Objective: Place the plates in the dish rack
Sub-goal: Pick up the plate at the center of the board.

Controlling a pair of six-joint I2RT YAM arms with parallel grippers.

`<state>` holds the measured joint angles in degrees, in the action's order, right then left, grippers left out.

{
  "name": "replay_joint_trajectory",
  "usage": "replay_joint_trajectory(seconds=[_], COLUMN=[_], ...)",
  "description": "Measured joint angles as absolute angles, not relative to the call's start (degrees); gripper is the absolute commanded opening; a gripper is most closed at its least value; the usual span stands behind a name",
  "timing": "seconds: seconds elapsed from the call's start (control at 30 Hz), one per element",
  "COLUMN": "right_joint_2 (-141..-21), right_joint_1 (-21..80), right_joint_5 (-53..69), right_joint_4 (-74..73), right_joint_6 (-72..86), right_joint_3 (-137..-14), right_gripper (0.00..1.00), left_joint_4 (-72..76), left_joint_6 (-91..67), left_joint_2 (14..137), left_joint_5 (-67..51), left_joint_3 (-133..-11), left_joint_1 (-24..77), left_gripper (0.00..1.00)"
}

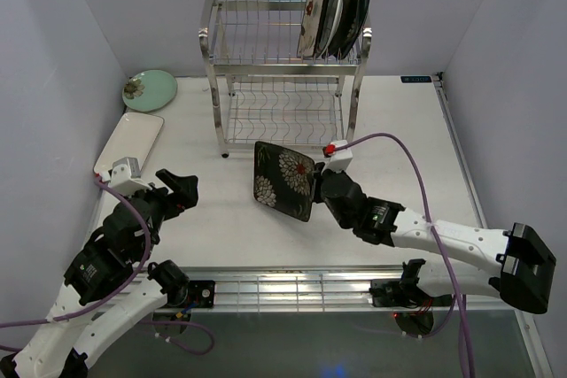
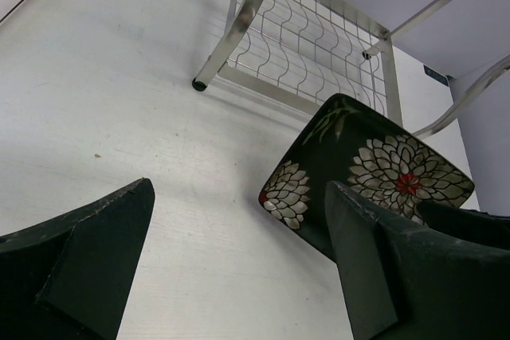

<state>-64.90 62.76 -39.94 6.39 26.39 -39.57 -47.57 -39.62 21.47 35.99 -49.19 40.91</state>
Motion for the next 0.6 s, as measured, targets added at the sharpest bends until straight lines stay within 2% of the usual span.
replay_joint_trajectory(seconds=[0.6], right_joint_2=[-59.18], right_joint_1=[63.22], right_joint_5=[-44.01], right_joint_4=[-2.50], right_joint_6=[16.88], right_joint_3=[-55.46], right_gripper=[0.08], left_joint_4=[-47.55], left_joint_6=[-39.40], left_joint_2=[21.58], left_joint_5=[35.97], left_joint_3=[-49.12], left_joint_1=[40.91], left_gripper=[0.98])
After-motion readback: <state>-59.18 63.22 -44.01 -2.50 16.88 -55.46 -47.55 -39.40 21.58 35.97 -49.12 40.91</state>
